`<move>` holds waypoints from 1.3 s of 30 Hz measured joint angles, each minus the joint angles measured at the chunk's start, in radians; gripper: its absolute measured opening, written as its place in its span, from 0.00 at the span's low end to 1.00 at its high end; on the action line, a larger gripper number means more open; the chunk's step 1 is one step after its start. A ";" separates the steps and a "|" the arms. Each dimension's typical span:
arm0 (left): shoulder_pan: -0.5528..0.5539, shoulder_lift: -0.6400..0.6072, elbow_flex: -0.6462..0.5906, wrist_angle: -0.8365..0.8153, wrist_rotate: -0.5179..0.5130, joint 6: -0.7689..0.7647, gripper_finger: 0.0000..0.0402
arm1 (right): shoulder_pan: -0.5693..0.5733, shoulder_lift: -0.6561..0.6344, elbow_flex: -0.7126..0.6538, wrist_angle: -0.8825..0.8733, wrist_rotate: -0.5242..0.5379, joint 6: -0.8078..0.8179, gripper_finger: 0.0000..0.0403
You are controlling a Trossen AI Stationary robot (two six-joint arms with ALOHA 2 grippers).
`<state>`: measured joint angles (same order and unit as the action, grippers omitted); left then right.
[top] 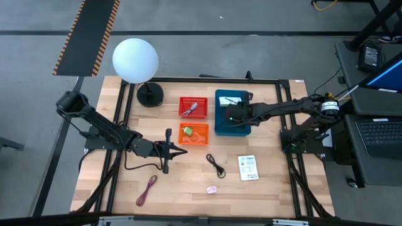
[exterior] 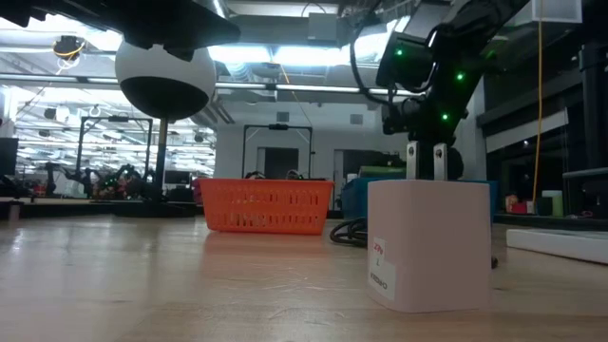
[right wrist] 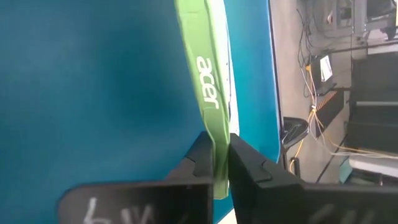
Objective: Pick and place items into bin
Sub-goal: Put the left white card reader box into the blue bin, then put the pink charger cable into the red bin
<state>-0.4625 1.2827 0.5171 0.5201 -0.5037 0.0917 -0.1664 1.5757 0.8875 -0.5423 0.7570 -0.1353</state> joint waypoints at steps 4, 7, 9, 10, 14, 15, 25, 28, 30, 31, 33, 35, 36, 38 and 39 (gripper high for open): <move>0.000 0.000 0.000 0.000 0.000 0.000 0.00 | -0.015 0.000 0.000 0.000 0.000 0.004 0.10; 0.000 0.000 0.000 0.000 0.000 0.000 0.00 | -0.025 0.000 0.000 0.000 -0.003 0.032 0.14; 0.000 0.000 0.000 0.000 0.000 0.000 0.00 | -0.031 0.000 0.000 0.001 -0.020 0.035 0.16; 0.000 0.000 0.000 0.000 0.000 0.000 0.00 | -0.032 0.000 0.000 0.000 -0.029 0.037 0.16; 0.000 0.000 0.000 0.000 0.000 0.000 0.00 | -0.034 0.000 0.000 0.000 -0.072 0.037 0.19; 0.000 0.000 0.000 0.000 0.000 -0.001 0.00 | -0.034 0.000 0.000 0.000 -0.077 0.034 0.20; 0.000 0.000 0.000 0.000 0.000 -0.002 0.00 | -0.025 0.000 0.020 -0.014 -0.078 0.032 0.20; 0.000 0.000 0.000 0.000 0.000 -0.002 0.00 | 0.007 0.000 0.065 -0.046 -0.078 0.048 0.19; 0.000 0.000 0.000 0.000 0.000 -0.002 0.00 | 0.036 0.000 0.108 -0.080 -0.079 0.056 0.18; 0.000 0.000 0.000 0.000 0.000 -0.003 0.00 | 0.052 0.000 0.129 -0.091 -0.079 0.061 0.18; 0.000 0.000 0.000 0.000 0.000 -0.003 0.00 | 0.087 0.000 0.172 -0.128 -0.079 0.085 0.18; 0.000 0.000 0.000 0.000 0.000 -0.003 0.00 | 0.126 -0.001 0.218 -0.165 -0.079 0.122 0.18; 0.000 0.000 0.000 0.000 0.000 -0.003 0.00 | 0.148 -0.001 0.238 -0.180 -0.079 0.138 0.18; 0.000 0.000 0.000 0.000 0.000 -0.002 0.00 | 0.188 -0.001 0.272 -0.207 -0.079 0.172 0.18; 0.000 0.000 0.000 0.000 0.000 -0.002 0.00 | 0.211 -0.001 0.288 -0.216 -0.079 0.187 0.18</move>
<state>-0.4629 1.2824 0.5171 0.5201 -0.5034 0.0896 0.0443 1.5749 1.1755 -0.7586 0.6778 0.0512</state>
